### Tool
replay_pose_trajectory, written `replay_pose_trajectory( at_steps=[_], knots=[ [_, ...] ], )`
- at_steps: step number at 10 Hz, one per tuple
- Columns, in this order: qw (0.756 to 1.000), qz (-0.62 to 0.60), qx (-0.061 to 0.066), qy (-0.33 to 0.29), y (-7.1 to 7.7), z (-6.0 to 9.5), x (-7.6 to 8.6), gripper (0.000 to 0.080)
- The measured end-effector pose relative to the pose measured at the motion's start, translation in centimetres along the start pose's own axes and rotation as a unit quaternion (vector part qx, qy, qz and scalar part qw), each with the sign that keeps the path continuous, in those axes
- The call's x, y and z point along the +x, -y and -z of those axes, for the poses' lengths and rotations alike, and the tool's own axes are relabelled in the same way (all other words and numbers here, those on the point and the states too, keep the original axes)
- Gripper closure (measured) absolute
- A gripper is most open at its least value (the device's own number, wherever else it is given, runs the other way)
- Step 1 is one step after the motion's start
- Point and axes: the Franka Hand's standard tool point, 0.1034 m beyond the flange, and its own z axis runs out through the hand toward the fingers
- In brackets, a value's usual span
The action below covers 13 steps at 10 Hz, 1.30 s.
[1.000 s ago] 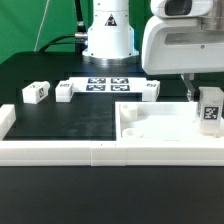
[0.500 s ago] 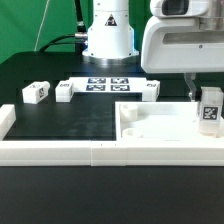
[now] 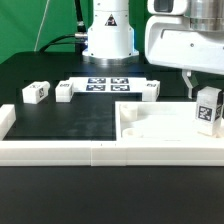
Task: Assemble one leg
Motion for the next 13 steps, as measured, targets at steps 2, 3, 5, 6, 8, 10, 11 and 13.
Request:
replay_pose_trajectory(
  at_steps=[2, 3, 5, 6, 8, 10, 11, 13],
  knots=[
    [0.995, -0.103, 0.000, -0.001, -0.06, -0.05, 0.09, 0.0508],
    [0.988, -0.156, 0.000, -0.002, -0.06, -0.03, 0.07, 0.0508],
    [0.974, -0.226, 0.000, 0.001, -0.10, -0.04, 0.12, 0.0508],
    [0.963, -0.270, 0.001, 0.003, -0.14, -0.05, 0.16, 0.0508],
    [0.948, -0.318, 0.000, 0.003, -0.16, -0.06, 0.16, 0.0508],
    [0.933, -0.360, 0.000, 0.003, -0.14, -0.09, 0.10, 0.0444],
    [0.939, -0.345, 0.000, 0.003, -0.13, -0.09, 0.09, 0.0444],
    [0.946, -0.325, 0.001, 0.003, 0.07, -0.05, -0.13, 0.0202]
  ],
)
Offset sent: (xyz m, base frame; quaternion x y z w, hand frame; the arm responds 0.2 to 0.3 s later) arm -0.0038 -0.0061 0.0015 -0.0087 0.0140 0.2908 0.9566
